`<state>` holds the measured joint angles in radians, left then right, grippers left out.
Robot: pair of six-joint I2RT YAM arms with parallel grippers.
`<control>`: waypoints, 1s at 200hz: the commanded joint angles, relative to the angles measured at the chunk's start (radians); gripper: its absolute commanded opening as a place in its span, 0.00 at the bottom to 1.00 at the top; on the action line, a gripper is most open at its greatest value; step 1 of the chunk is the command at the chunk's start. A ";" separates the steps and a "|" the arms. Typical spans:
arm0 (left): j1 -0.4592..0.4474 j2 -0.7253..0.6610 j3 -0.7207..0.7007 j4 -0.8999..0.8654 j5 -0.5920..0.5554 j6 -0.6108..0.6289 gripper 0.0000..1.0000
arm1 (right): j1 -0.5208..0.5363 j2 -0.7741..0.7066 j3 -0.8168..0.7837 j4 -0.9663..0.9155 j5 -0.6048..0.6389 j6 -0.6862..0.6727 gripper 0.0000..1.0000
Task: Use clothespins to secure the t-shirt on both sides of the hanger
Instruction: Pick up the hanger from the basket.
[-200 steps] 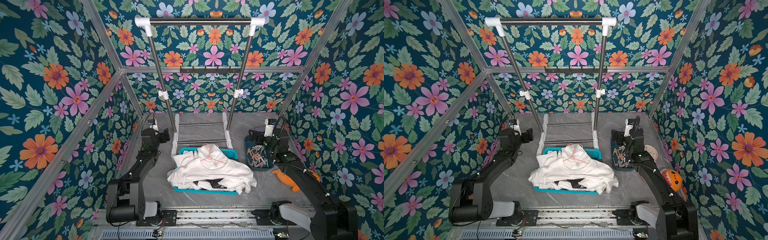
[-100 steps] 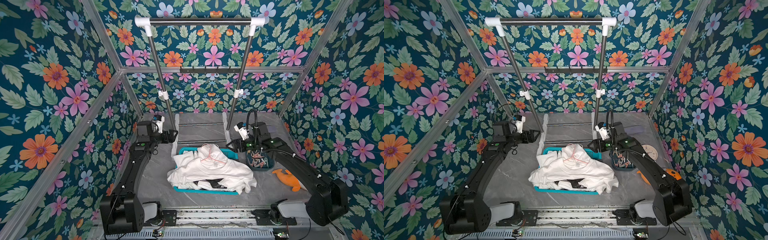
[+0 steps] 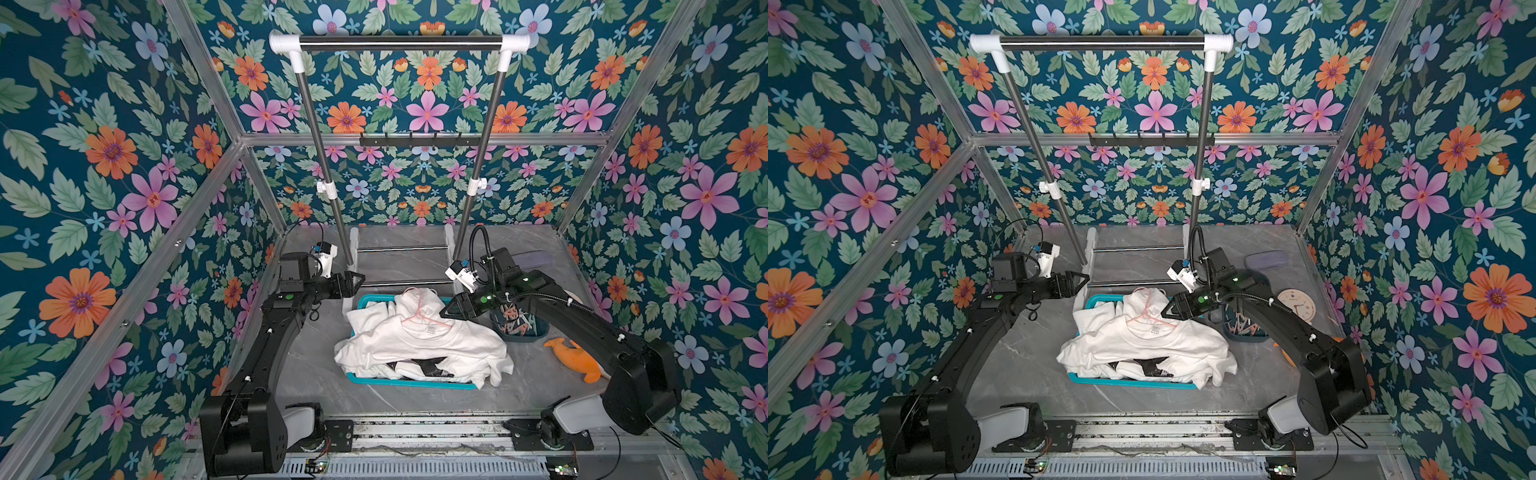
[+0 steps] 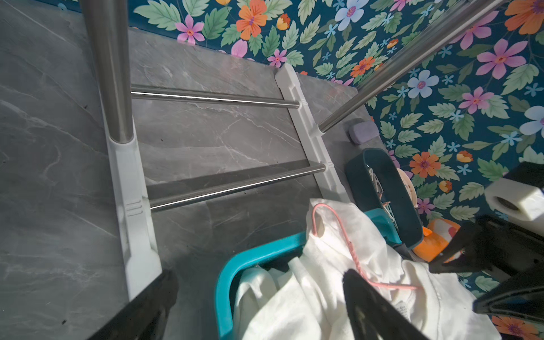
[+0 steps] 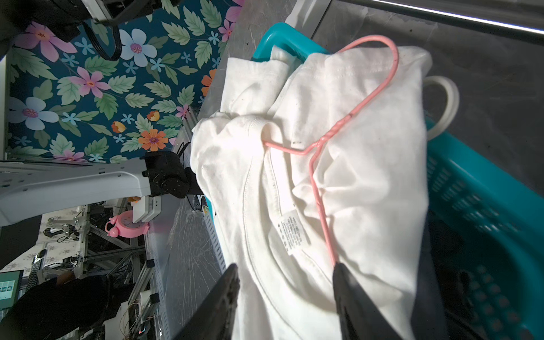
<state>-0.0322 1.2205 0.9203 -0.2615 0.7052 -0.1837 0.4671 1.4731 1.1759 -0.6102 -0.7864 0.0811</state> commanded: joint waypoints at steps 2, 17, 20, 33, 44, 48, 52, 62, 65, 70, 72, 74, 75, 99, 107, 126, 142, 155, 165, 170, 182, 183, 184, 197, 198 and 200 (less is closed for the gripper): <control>-0.010 0.001 0.000 0.029 0.035 -0.007 0.90 | 0.006 0.047 0.033 -0.022 -0.042 -0.044 0.49; -0.016 0.000 0.000 0.030 0.043 -0.007 0.90 | 0.008 0.086 0.055 -0.029 -0.072 -0.057 0.49; -0.018 -0.001 -0.001 0.030 0.043 -0.007 0.90 | 0.008 0.091 0.059 -0.029 -0.079 -0.061 0.49; -0.024 0.001 0.000 0.030 0.035 -0.011 0.90 | 0.010 0.126 0.076 -0.042 -0.090 -0.076 0.47; -0.027 0.000 0.002 0.030 0.033 -0.012 0.90 | 0.010 0.155 0.092 -0.063 -0.101 -0.088 0.44; -0.029 -0.002 0.003 0.030 0.034 -0.013 0.90 | 0.010 0.165 0.098 -0.069 -0.109 -0.090 0.43; -0.030 -0.004 0.002 0.028 0.036 -0.014 0.90 | 0.011 0.171 0.101 -0.074 -0.116 -0.093 0.41; -0.033 -0.008 -0.001 0.032 0.034 -0.014 0.90 | 0.013 0.177 0.101 -0.075 -0.127 -0.095 0.40; -0.034 -0.010 -0.002 0.033 0.032 -0.014 0.90 | 0.014 0.176 0.098 -0.072 -0.128 -0.095 0.40; -0.035 -0.012 -0.003 0.033 0.029 -0.014 0.90 | 0.016 0.176 0.092 -0.065 -0.129 -0.094 0.40; -0.036 -0.012 -0.003 0.033 0.027 -0.013 0.90 | 0.017 0.176 0.089 -0.062 -0.129 -0.095 0.40; -0.037 -0.011 -0.004 0.033 0.026 -0.013 0.90 | 0.016 0.177 0.086 -0.060 -0.128 -0.096 0.40; -0.037 -0.012 -0.004 0.033 0.025 -0.013 0.90 | 0.017 0.177 0.086 -0.059 -0.128 -0.096 0.40; -0.041 -0.007 -0.008 0.034 0.025 -0.014 0.90 | 0.019 0.216 0.075 -0.055 -0.086 -0.097 0.40; -0.044 -0.006 -0.008 0.035 0.024 -0.015 0.90 | 0.019 0.220 0.070 -0.046 -0.074 -0.097 0.41; -0.053 -0.004 -0.009 0.038 0.014 -0.014 0.90 | 0.018 0.229 0.070 -0.036 -0.049 -0.099 0.41; -0.058 -0.001 -0.009 0.038 0.007 -0.016 0.90 | 0.019 0.235 0.070 -0.026 -0.031 -0.104 0.44; -0.062 -0.001 -0.011 0.039 0.003 -0.016 0.90 | 0.018 0.237 0.069 -0.022 -0.037 -0.104 0.43; -0.064 -0.001 -0.011 0.041 0.002 -0.016 0.90 | 0.019 0.241 0.070 -0.024 -0.056 -0.104 0.36; -0.066 -0.001 -0.012 0.042 0.002 -0.016 0.90 | 0.018 0.240 0.070 -0.025 -0.063 -0.103 0.32; -0.067 0.001 -0.013 0.044 0.002 -0.016 0.90 | 0.019 0.239 0.070 -0.024 -0.091 -0.101 0.31; -0.067 0.001 -0.013 0.043 0.001 -0.016 0.90 | 0.019 0.239 0.069 -0.024 -0.092 -0.101 0.31; -0.067 0.001 -0.014 0.044 0.001 -0.016 0.90 | 0.018 0.240 0.069 -0.024 -0.094 -0.101 0.31; -0.069 0.003 -0.014 0.047 -0.002 -0.017 0.90 | 0.021 0.234 0.062 -0.022 -0.107 -0.097 0.31; -0.069 0.003 -0.014 0.047 -0.003 -0.017 0.90 | 0.021 0.233 0.062 -0.023 -0.108 -0.097 0.31; -0.069 0.004 -0.014 0.046 -0.004 -0.017 0.90 | 0.021 0.233 0.061 -0.024 -0.109 -0.096 0.31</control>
<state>-0.0982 1.2209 0.9058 -0.2386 0.7078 -0.2024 0.4847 1.7119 1.2438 -0.6312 -0.8608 -0.0029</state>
